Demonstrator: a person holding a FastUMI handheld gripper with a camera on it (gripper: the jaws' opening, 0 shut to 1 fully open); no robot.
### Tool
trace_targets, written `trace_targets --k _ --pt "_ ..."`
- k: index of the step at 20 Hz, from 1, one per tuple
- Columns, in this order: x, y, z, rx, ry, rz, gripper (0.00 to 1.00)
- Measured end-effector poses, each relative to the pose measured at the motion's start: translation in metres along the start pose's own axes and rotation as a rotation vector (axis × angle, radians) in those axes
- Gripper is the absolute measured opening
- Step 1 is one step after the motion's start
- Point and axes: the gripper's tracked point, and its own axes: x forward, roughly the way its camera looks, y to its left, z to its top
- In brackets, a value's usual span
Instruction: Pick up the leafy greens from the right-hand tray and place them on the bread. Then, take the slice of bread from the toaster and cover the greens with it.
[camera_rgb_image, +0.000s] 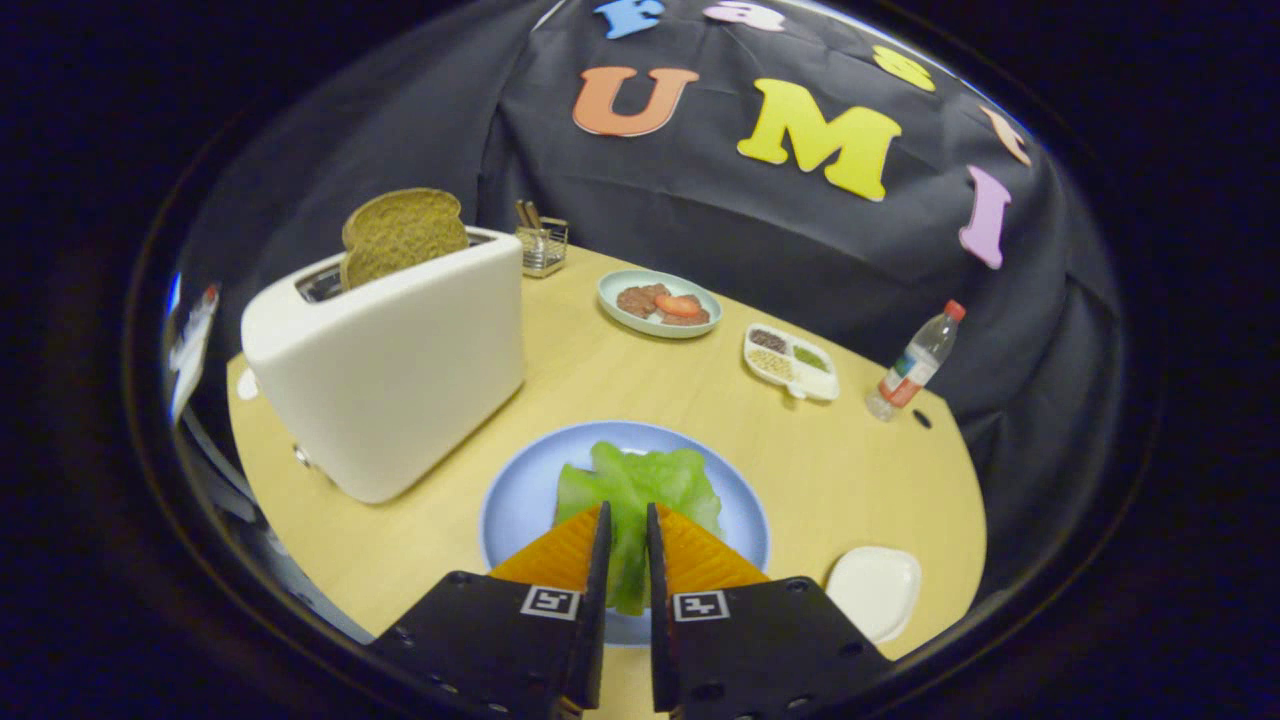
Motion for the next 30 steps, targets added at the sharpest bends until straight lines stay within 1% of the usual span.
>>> trace_targets --k 2,3,4,6,10,12,15,17,19,22,24,27,30 --pt "0.000 0.001 0.004 0.034 -0.011 0.011 0.29" --pt "0.000 -0.001 0.006 0.033 -0.014 -0.001 0.34" --pt "0.001 0.002 0.005 0.034 -0.021 -0.001 0.46" --pt "-0.005 0.006 0.010 0.057 -0.060 0.000 0.60" --pt "-0.038 0.014 0.039 0.168 -0.225 -0.032 0.89" --pt "-0.061 0.019 0.061 0.214 -0.318 -0.065 0.98" --pt "-0.097 0.044 0.104 0.234 -0.457 -0.102 0.96" --pt "-0.113 0.072 0.131 0.228 -0.523 -0.091 0.96" --pt "-0.116 0.101 0.149 0.231 -0.551 -0.080 0.96" --pt "-0.101 0.143 0.165 0.232 -0.550 -0.063 0.96" --pt "-0.084 0.162 0.171 0.213 -0.536 -0.068 0.96" --pt "-0.057 0.178 0.171 0.217 -0.490 -0.095 0.97" --pt "-0.034 0.180 0.174 0.210 -0.446 -0.129 0.97"
